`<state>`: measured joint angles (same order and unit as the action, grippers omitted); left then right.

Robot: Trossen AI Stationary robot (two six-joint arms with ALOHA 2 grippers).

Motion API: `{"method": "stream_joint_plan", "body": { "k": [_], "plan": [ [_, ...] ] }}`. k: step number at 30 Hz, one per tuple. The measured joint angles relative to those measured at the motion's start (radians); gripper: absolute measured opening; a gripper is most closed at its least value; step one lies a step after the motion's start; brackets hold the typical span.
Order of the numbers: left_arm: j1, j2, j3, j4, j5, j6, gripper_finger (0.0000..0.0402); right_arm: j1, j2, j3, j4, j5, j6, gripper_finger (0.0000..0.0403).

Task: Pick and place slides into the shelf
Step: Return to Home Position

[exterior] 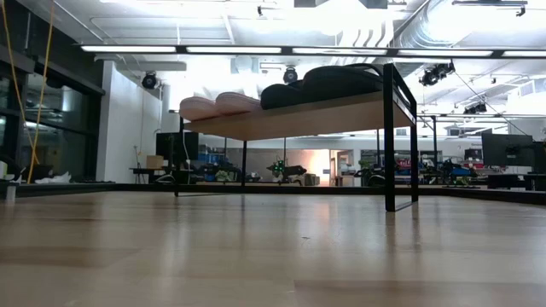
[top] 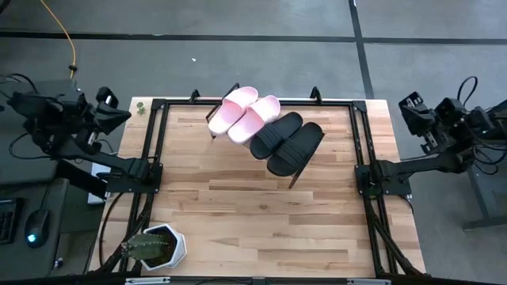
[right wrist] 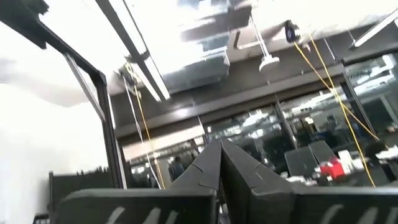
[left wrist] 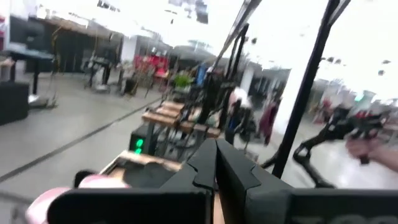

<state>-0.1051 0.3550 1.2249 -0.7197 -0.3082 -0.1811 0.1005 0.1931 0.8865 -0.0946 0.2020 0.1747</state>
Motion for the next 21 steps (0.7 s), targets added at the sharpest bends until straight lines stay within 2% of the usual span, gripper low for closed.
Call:
{"method": "stream_joint_plan", "body": {
  "k": [4, 13, 17, 21],
  "plan": [
    [0.000, -0.065, -0.121, 0.099, 0.009, 0.017, 0.0000, 0.000, -0.060, -0.123, 0.126, 0.000, 0.001, 0.0000],
    [0.000, -0.153, -0.309, 0.253, 0.037, 0.018, 0.0000, 0.000, -0.187, -0.434, 0.447, 0.000, 0.062, 0.0000],
    [0.000, -0.204, -0.400, 0.308, 0.040, -0.002, 0.0000, 0.000, -0.184, -0.529, 0.591, -0.017, 0.076, 0.0000],
    [0.000, -0.276, -0.495, 0.363, 0.045, -0.030, 0.0000, 0.000, -0.181, -0.590, 0.644, -0.019, 0.120, 0.0000]
  ]
}}
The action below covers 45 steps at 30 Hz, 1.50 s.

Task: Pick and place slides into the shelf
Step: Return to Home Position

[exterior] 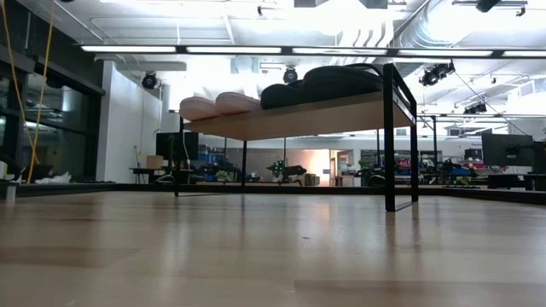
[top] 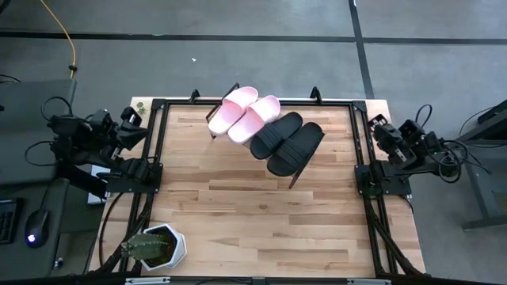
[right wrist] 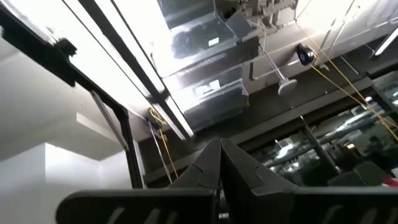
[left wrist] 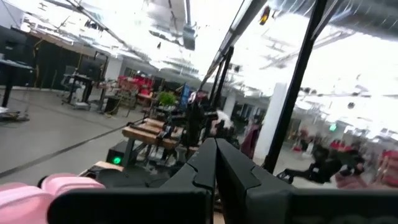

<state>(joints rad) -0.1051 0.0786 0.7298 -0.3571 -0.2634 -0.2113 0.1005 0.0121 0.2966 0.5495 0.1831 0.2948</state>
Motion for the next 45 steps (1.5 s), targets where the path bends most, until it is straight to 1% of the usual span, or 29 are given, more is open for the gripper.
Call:
{"method": "stream_joint_plan", "body": {
  "k": [4, 5, 7, 9, 12, 14, 24, 33, 38, 45],
  "plan": [
    [0.000, -0.076, -0.091, 0.084, 0.011, -0.006, 0.0000, 0.000, 0.000, -0.051, 0.102, -0.001, 0.011, 0.0000],
    [0.000, -0.072, -0.106, 0.106, 0.011, -0.005, 0.0000, 0.000, 0.000, -0.063, 0.121, -0.001, 0.011, 0.0000],
    [0.000, -0.070, -0.117, 0.086, 0.019, 0.003, 0.0000, 0.000, 0.000, -0.084, 0.157, -0.002, 0.011, 0.0000],
    [0.000, -0.065, -0.137, 0.137, 0.031, 0.004, 0.0000, 0.000, -0.001, -0.097, 0.173, -0.004, 0.011, 0.0000],
    [0.000, -0.071, -0.181, 0.142, 0.028, -0.007, 0.0000, 0.000, -0.001, -0.119, 0.172, -0.009, 0.014, 0.0000],
    [0.000, -0.073, -0.201, 0.193, 0.029, -0.024, 0.0000, 0.000, -0.001, -0.133, 0.181, -0.010, 0.019, 0.0000],
    [0.000, -0.072, -0.343, 0.326, 0.035, -0.076, 0.0000, 0.000, -0.001, -0.181, 0.218, -0.005, 0.022, 0.0000],
    [0.000, -0.073, -0.492, 0.560, 0.051, -0.125, 0.0000, 0.000, -0.001, -0.233, 0.235, -0.004, 0.095, 0.0000],
    [0.000, -0.073, -0.578, 0.688, 0.073, -0.159, 0.0000, 0.000, -0.001, -0.234, 0.236, -0.003, 0.092, 0.0000],
    [0.000, -0.072, -0.688, 0.814, 0.076, -0.205, 0.0000, 0.000, -0.001, -0.234, 0.232, -0.003, 0.090, 0.0000]
  ]
}}
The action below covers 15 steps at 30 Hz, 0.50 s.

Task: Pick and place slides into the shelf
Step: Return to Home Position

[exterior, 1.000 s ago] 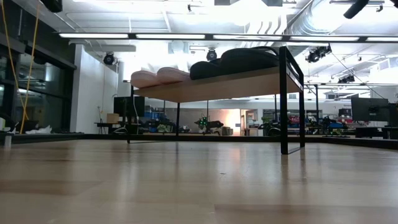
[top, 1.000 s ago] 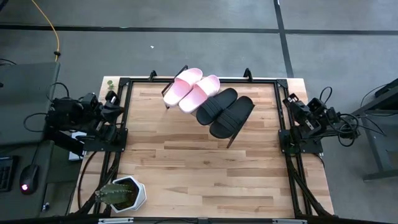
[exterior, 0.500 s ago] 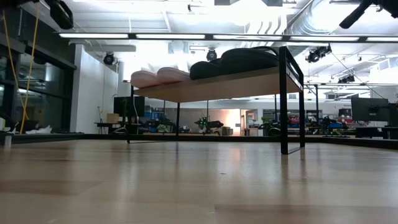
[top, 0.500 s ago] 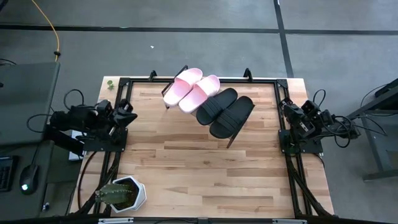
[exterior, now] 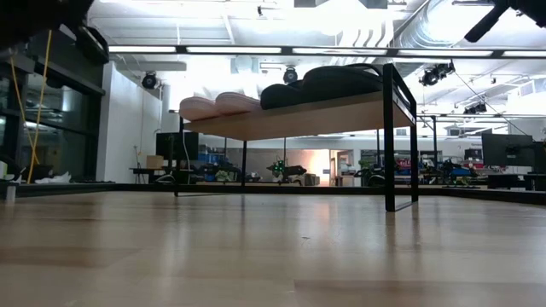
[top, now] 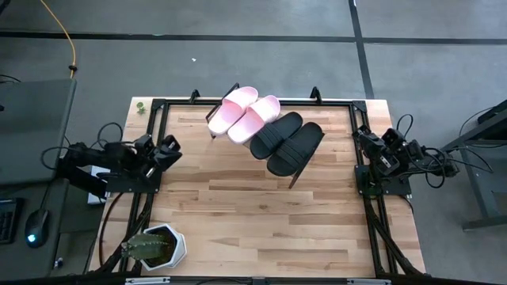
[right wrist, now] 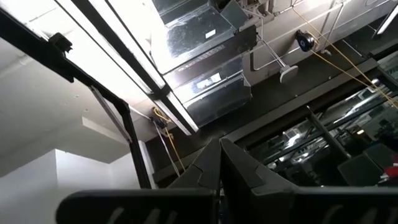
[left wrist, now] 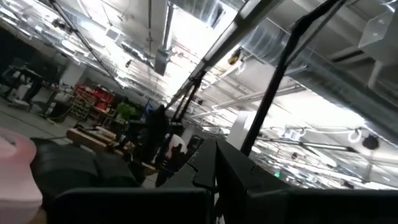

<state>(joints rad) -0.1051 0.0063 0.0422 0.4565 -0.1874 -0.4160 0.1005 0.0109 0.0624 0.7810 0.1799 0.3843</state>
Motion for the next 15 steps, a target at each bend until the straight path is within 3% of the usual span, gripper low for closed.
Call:
{"method": "stream_joint_plan", "body": {
  "k": [15],
  "plan": [
    [0.000, 0.000, -0.033, 0.020, 0.149, 0.027, 0.0000, 0.000, 0.000, 0.000, -0.073, -0.033, -0.012, 0.0000]
  ]
}}
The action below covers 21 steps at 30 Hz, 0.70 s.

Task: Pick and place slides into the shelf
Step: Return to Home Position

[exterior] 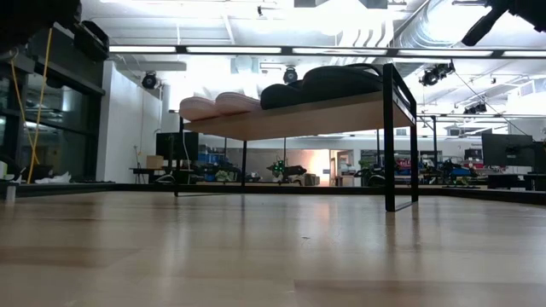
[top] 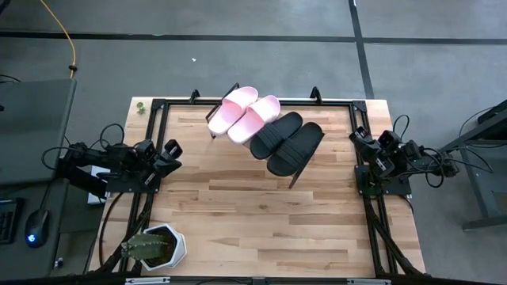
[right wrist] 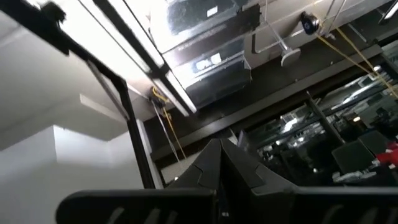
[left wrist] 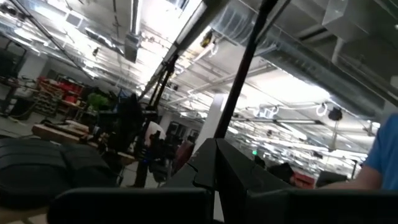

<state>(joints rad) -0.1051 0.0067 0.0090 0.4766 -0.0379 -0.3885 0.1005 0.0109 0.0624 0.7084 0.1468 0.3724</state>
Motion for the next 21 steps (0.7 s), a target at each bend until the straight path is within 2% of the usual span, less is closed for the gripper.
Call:
{"method": "stream_joint_plan", "body": {
  "k": [6, 13, 20, 21],
  "plan": [
    [0.000, 0.000, 0.000, -0.063, 0.005, 0.000, 0.0000, 0.000, 0.000, 0.000, -0.063, -0.050, -0.043, 0.0000],
    [0.000, 0.000, 0.000, -0.084, -0.001, -0.010, 0.0000, 0.000, 0.000, 0.000, -0.168, -0.050, -0.059, 0.0000],
    [0.000, 0.000, 0.000, -0.086, -0.005, -0.039, 0.0000, 0.000, 0.000, -0.054, -0.122, -0.049, -0.057, 0.0000],
    [0.000, 0.000, 0.000, -0.086, -0.005, -0.039, 0.0000, 0.000, 0.000, -0.052, -0.159, -0.046, -0.045, 0.0000]
  ]
}}
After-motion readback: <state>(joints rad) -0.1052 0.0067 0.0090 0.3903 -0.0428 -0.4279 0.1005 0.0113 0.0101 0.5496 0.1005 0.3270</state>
